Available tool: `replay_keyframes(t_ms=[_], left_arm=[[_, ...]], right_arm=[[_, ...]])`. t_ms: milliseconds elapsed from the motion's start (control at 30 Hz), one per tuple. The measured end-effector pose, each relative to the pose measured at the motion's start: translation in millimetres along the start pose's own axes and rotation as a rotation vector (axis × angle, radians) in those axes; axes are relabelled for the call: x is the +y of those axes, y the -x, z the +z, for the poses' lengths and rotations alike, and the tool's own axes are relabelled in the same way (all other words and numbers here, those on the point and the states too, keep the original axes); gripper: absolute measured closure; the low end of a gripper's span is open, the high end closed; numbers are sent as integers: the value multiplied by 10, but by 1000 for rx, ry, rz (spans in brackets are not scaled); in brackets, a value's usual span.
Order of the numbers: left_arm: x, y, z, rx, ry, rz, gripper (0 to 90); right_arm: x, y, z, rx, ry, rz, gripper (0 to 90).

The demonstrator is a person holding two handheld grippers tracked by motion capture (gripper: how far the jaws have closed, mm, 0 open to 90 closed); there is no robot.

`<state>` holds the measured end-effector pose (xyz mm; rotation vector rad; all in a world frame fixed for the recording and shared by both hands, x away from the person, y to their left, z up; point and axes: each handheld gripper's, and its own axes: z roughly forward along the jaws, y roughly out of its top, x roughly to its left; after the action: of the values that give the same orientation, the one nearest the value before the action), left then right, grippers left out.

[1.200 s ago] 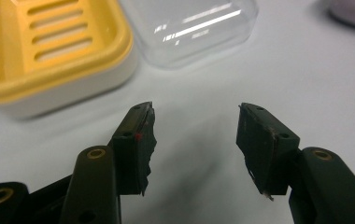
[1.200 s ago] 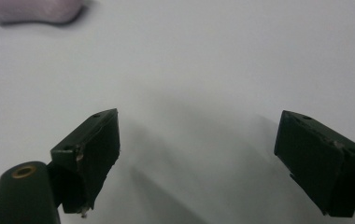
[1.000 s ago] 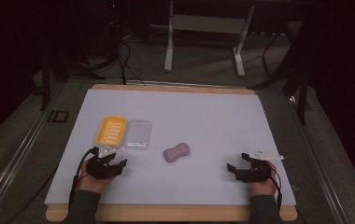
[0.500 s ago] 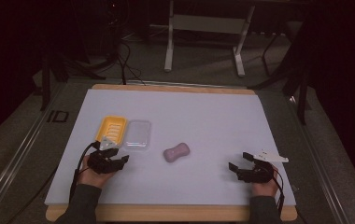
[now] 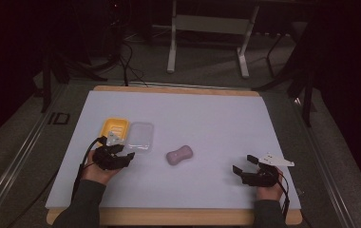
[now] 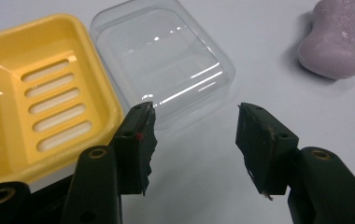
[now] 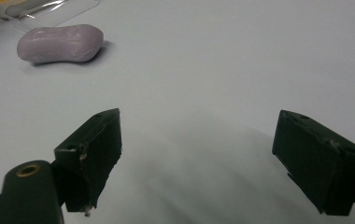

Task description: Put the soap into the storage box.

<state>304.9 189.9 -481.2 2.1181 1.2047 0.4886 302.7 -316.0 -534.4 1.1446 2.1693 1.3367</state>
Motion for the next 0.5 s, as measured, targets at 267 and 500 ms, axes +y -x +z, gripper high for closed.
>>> replay_keyframes(t_ms=[267,500], left_arm=[[118,29,63,-4,-15,27,471],[189,33,89,-10,-19,37,466]], right_arm=[[-7,-4,-17,4,18,2,155],[-11,-10,-25,3,26,-5,155]])
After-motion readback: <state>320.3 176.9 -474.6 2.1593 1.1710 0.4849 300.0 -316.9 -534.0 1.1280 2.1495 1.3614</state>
